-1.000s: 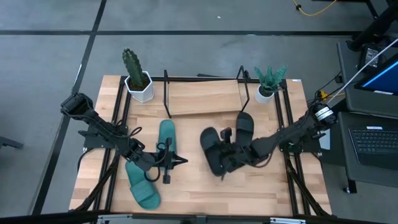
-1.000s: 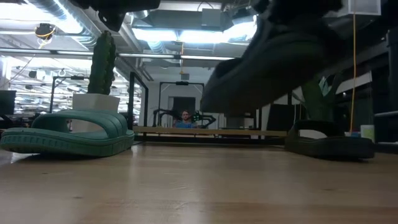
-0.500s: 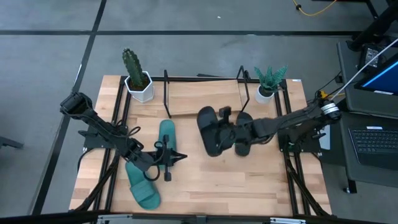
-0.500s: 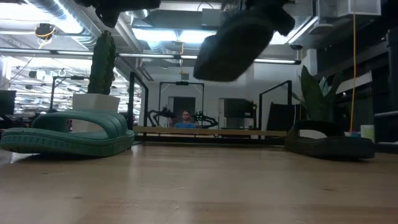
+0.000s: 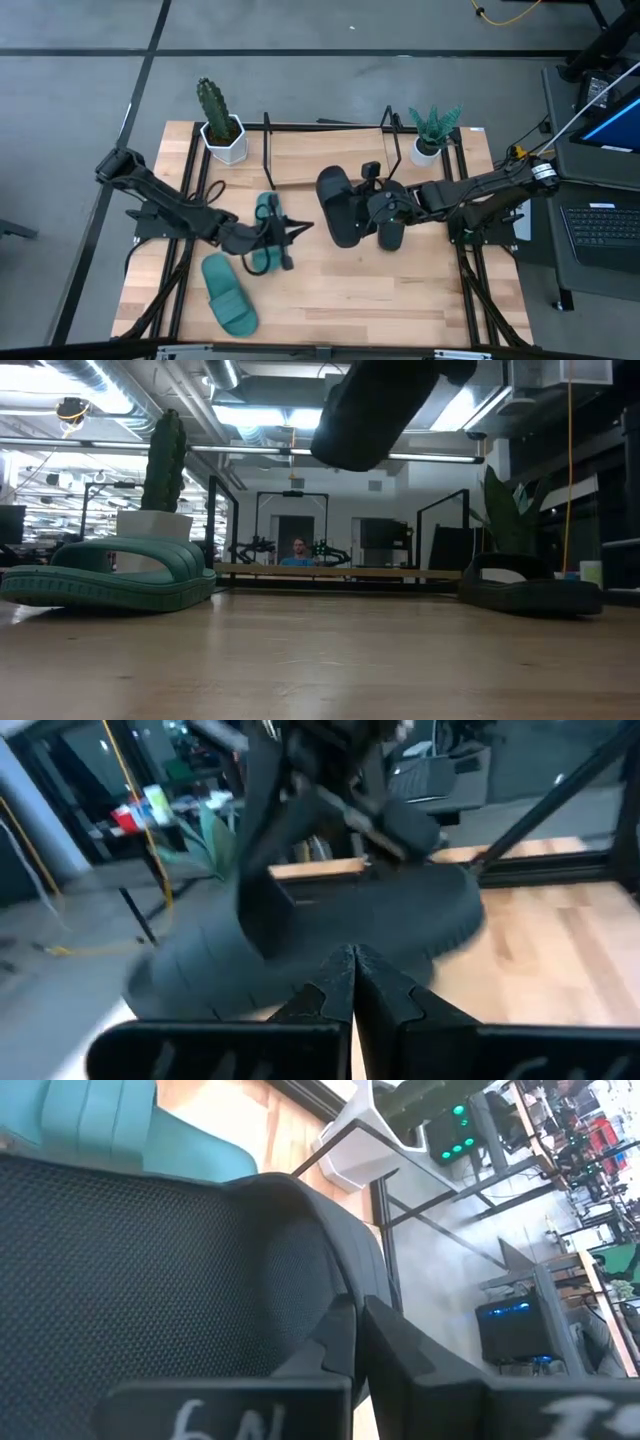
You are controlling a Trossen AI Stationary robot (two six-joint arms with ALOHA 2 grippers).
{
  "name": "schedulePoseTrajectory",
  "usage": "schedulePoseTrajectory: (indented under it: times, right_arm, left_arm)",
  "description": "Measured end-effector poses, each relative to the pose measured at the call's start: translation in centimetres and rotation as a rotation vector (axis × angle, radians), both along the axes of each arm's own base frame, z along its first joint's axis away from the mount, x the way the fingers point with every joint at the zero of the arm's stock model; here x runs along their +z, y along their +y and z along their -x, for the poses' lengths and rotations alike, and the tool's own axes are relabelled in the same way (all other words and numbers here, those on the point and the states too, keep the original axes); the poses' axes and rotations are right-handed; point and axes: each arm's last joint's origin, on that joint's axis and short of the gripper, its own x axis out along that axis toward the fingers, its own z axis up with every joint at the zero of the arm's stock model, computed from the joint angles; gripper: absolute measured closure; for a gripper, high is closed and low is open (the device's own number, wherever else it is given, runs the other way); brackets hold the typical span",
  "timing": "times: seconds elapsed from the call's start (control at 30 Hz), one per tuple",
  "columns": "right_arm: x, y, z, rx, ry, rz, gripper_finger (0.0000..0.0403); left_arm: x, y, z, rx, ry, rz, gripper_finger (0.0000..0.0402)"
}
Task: Pick and place slides into the shelf
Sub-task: Put the left black slide on the shelf
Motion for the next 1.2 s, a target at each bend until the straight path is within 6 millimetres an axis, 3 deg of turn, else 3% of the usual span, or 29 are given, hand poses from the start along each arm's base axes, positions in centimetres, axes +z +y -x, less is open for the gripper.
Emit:
schedulePoseTrajectory:
  times: [0.17, 0.3, 0.77, 1.0, 1.2]
  right_arm:
    - [0.1, -0.2, 0.1, -0.063, -0.01, 0.043, 0.0391]
    - [0.1, -0.2, 0.1, -0.074, -0.025, 0.029, 0.0391]
    - [0.4, -0.1, -0.2, -0.074, -0.066, 0.018, 0.0391]
    - [0.4, -0.2, -0.2, -0.076, -0.065, 0.019, 0.0391]
    - [0.4, -1.0, -0.3, -0.101, -0.067, 0.018, 0.0391]
  left_arm:
    - [3.2, 0.3, -0.5, 0.065, 0.105, -0.067, 0.0401]
    - [4.7, 0.5, -0.5, 0.139, 0.087, -0.067, 0.0401]
    - [2.8, 3.0, -3.1, 0.23, 0.204, -0.21, 0.0397]
    - [2.1, 3.5, -3.9, 0.239, 0.245, -0.273, 0.0341]
    - [2.9, 3.6, -4.2, 0.242, 0.184, -0.278, 0.0286]
